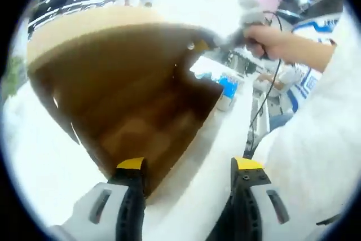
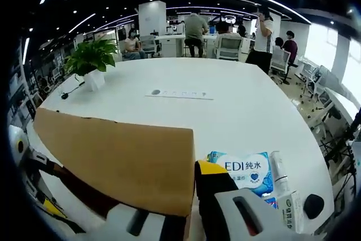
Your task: Operate the shoe box by opening the lid, removing the specified soft item, and placing it in the target area until the item is outside and the box remains undamaged.
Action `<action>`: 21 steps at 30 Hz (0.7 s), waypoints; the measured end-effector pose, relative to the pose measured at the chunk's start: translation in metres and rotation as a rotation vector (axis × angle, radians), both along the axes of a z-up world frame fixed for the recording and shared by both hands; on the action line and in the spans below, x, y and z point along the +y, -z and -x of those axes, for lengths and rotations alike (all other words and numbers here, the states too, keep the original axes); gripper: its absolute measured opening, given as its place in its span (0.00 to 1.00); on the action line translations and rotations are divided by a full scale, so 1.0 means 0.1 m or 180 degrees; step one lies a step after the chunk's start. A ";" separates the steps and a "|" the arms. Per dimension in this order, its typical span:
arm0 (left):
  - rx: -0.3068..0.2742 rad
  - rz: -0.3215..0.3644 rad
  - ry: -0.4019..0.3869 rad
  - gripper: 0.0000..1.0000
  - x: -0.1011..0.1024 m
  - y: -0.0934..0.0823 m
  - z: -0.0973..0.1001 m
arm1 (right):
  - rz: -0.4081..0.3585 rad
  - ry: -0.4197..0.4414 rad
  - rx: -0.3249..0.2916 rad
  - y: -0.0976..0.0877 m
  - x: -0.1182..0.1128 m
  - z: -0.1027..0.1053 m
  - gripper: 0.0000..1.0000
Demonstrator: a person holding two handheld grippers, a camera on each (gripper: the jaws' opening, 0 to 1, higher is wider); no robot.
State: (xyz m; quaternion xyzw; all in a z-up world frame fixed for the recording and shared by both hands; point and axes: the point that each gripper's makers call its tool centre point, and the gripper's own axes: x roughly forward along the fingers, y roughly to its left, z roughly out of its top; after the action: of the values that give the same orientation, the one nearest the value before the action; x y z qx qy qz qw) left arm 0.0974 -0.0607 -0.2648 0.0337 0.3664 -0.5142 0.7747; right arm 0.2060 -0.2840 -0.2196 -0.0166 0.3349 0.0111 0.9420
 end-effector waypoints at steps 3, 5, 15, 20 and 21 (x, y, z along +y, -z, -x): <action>-0.0047 0.0063 -0.0183 0.66 0.03 -0.05 -0.05 | -0.0007 0.0009 -0.0010 0.00 0.00 0.01 0.00; -0.0119 0.0063 -0.0327 0.67 0.09 -0.08 -0.10 | -0.0003 0.0002 -0.0016 0.00 0.00 0.02 0.00; -0.0454 -0.0076 -0.0645 0.70 0.41 -0.12 -0.21 | -0.0007 -0.0017 -0.0002 0.03 0.00 0.05 0.00; -0.0589 -0.0101 -0.0685 0.76 0.48 -0.12 -0.15 | 0.0016 -0.0038 0.0084 0.09 0.00 0.08 0.00; -0.0622 -0.0095 -0.0710 0.76 0.49 -0.12 -0.15 | 0.0015 -0.0036 0.0085 0.09 0.00 0.09 0.00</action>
State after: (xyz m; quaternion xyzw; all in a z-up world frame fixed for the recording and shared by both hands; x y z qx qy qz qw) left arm 0.1122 -0.0120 -0.2524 0.0542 0.2984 -0.4138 0.8584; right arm 0.1972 -0.2842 -0.2290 -0.0206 0.3473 0.0158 0.9374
